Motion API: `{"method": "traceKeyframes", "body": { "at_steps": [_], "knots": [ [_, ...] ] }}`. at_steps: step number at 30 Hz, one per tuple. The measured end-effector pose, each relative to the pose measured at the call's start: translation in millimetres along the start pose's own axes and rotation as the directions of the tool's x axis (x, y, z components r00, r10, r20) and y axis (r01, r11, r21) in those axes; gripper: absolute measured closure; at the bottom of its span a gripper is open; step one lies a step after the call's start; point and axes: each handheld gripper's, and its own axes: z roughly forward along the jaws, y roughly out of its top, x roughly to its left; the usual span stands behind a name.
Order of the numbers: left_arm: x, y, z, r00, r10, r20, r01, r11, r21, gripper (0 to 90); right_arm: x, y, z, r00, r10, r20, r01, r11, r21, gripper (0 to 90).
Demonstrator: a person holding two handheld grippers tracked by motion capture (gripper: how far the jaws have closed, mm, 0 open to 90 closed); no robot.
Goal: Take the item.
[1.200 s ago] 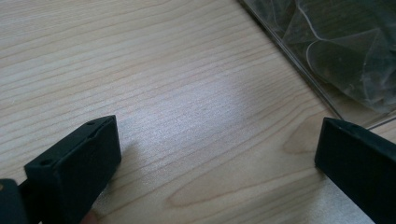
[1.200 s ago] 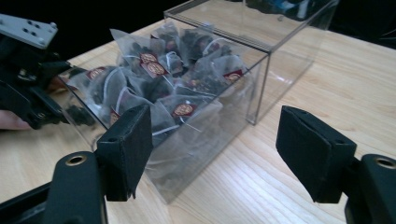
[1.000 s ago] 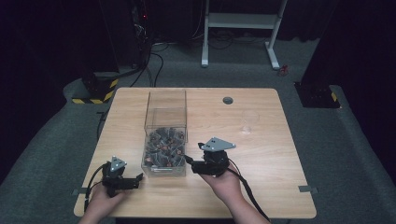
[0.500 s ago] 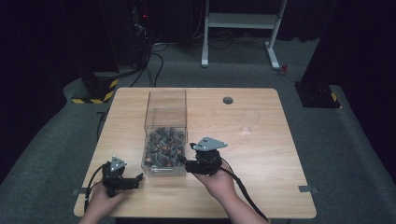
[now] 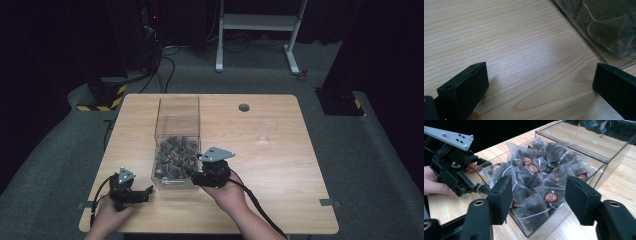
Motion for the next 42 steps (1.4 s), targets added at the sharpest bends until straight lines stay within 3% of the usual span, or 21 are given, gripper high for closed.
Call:
{"method": "traceKeyframes", "body": {
  "at_steps": [17,33,42],
  "knots": [
    [0.0,0.0,0.0,1.0000,0.000,0.000,0.000,1.0000,0.000,0.6,12.5,7.4,19.1,0.9990,-0.021,-0.040,0.022,0.999,0.024,47.6],
    [0.0,0.0,0.0,1.0000,0.000,0.000,0.000,1.0000,0.000,0.6,18.1,3.8,36.2,0.9961,-0.004,-0.088,0.010,0.997,0.073,66.3],
    [0.0,0.0,0.0,1.0000,0.000,0.000,0.000,1.0000,0.000,0.6,18.4,0.8,38.8,0.9967,-0.010,-0.081,0.017,0.996,0.085,77.4]
  ]
}}
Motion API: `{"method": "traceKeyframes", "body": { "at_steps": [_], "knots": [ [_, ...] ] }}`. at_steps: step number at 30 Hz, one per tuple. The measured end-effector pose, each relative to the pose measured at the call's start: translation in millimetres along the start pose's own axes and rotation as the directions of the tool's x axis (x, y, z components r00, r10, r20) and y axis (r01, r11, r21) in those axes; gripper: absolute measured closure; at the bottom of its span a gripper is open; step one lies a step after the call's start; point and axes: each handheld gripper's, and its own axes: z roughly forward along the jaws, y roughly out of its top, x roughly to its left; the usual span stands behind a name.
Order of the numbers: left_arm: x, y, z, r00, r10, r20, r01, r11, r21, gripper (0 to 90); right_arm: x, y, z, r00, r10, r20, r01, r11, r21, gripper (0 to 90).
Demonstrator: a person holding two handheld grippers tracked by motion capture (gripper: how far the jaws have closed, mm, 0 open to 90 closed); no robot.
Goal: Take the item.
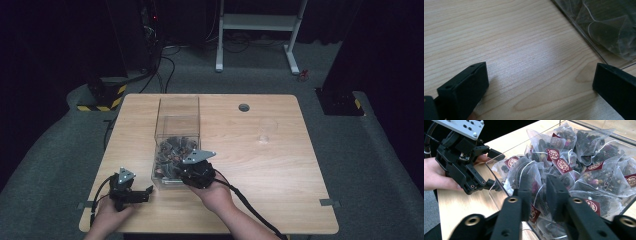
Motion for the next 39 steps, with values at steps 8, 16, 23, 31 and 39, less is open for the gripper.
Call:
{"method": "traceKeyframes", "body": {
  "at_steps": [8,16,23,31,39],
  "knots": [
    [0.0,0.0,0.0,1.0000,0.000,0.000,0.000,1.0000,0.000,0.6,2.6,-2.4,-0.1,0.9996,-0.021,0.017,0.021,1.000,-0.002,90.0],
    [0.0,0.0,0.0,1.0000,0.000,0.000,0.000,1.0000,0.000,0.6,2.9,-2.4,-6.2,0.9994,-0.026,0.022,0.027,0.999,-0.034,90.0],
    [0.0,0.0,0.0,1.0000,0.000,0.000,0.000,1.0000,0.000,0.6,1.4,-0.6,-12.7,0.9995,-0.017,0.028,0.019,0.998,-0.059,90.0],
    [0.0,0.0,0.0,1.0000,0.000,0.000,0.000,1.0000,0.000,0.6,0.1,1.5,-18.3,0.9992,-0.021,0.035,0.024,0.997,-0.080,90.0],
    [0.0,0.0,0.0,1.0000,0.000,0.000,0.000,1.0000,0.000,0.6,-0.6,3.1,-24.3,0.9994,-0.027,0.023,0.029,0.994,-0.104,90.0]
  ]
}}
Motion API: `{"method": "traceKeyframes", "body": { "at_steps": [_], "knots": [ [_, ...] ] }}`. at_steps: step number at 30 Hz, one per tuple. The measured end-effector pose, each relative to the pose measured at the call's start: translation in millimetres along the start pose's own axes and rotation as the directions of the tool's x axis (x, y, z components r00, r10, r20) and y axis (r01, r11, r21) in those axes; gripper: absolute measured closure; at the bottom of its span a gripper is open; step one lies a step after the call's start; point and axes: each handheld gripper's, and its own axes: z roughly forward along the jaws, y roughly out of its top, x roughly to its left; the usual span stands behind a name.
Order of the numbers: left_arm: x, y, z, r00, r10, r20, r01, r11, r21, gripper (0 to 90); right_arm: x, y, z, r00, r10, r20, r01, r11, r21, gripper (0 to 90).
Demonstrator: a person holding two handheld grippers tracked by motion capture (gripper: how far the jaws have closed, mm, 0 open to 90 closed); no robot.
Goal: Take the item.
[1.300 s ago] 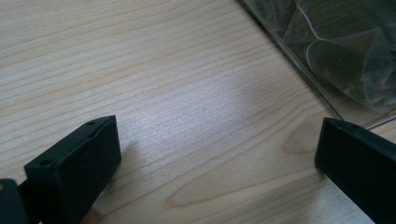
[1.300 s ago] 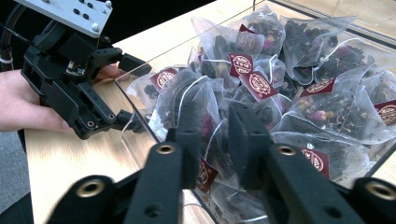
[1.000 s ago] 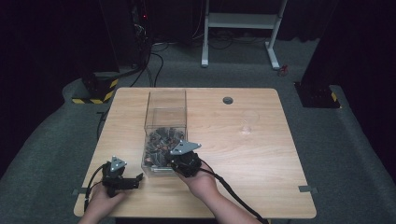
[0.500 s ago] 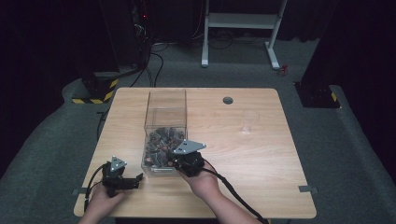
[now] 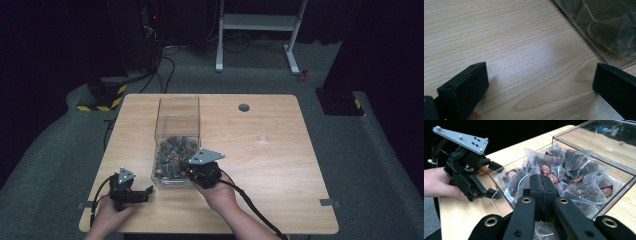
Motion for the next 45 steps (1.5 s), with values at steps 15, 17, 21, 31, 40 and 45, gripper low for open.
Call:
{"method": "traceKeyframes", "body": {
  "at_steps": [15,17,21,31,40,45],
  "knots": [
    [0.0,0.0,0.0,1.0000,0.000,0.000,0.000,1.0000,0.000,0.6,-1.7,1.2,-12.4,1.0000,0.005,0.008,-0.005,1.000,-0.024,90.0],
    [0.0,0.0,0.0,1.0000,0.000,0.000,0.000,1.0000,0.000,0.6,-2.3,0.7,-15.1,0.9999,0.008,0.011,-0.008,1.000,-0.028,90.0],
    [0.0,0.0,0.0,1.0000,0.000,0.000,0.000,1.0000,0.000,0.6,-4.9,-0.3,-20.7,0.9996,0.010,0.024,-0.010,0.999,-0.033,90.0],
    [0.0,0.0,0.0,1.0000,0.000,0.000,0.000,1.0000,0.000,0.6,-11.5,-3.5,-32.1,0.9984,0.027,0.049,-0.024,0.999,-0.045,90.0],
    [0.0,0.0,0.0,1.0000,0.000,0.000,0.000,1.0000,0.000,0.6,-15.4,-5.8,-39.4,0.9975,0.030,0.064,-0.027,0.998,-0.054,90.0],
    [0.0,0.0,0.0,1.0000,0.000,0.000,0.000,1.0000,0.000,0.6,-18.0,-9.0,-43.2,0.9967,0.036,0.073,-0.032,0.998,-0.053,90.0]
  ]
}}
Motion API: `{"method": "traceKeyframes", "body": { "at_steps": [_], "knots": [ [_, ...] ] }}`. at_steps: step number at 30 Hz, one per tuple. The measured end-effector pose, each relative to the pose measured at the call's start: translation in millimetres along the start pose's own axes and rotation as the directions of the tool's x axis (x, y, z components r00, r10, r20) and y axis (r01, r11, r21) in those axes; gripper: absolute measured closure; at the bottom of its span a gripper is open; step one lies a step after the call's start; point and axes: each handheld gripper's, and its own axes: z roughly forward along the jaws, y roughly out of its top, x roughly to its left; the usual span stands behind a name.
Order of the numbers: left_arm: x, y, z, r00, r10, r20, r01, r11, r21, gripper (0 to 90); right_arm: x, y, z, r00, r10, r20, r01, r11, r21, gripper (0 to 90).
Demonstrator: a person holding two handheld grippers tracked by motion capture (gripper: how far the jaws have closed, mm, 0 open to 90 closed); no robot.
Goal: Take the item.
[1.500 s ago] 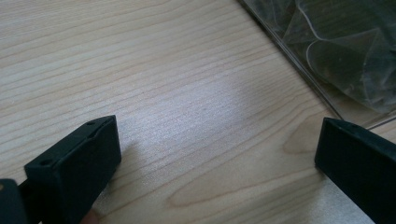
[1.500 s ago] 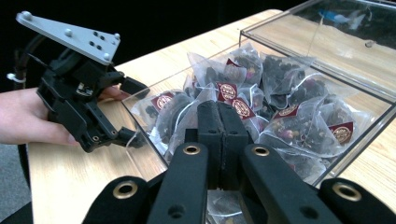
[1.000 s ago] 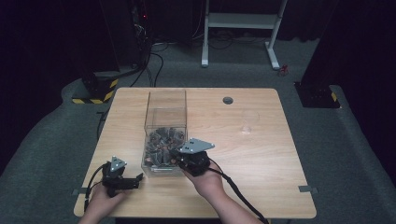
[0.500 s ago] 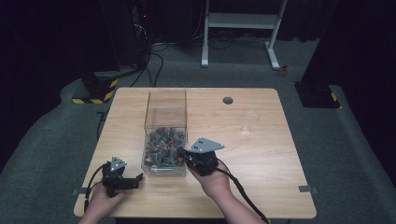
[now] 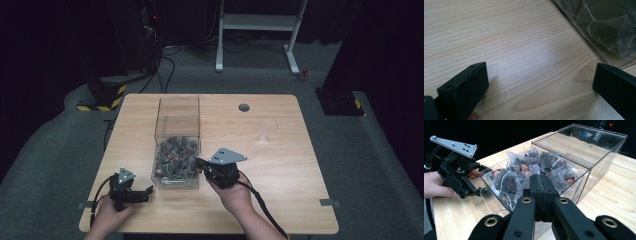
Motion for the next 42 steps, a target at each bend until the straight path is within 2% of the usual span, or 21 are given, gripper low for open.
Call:
{"method": "traceKeyframes", "body": {
  "at_steps": [29,42],
  "knots": [
    [0.0,0.0,0.0,1.0000,0.000,0.000,0.000,1.0000,0.000,0.6,-21.5,-26.1,-24.1,0.9959,0.047,0.077,-0.047,0.999,0.004,90.0],
    [0.0,0.0,0.0,1.0000,0.000,0.000,0.000,1.0000,0.000,0.6,-33.4,-39.9,-33.6,0.9902,0.070,0.121,-0.072,0.997,0.014,90.0]
  ]
}}
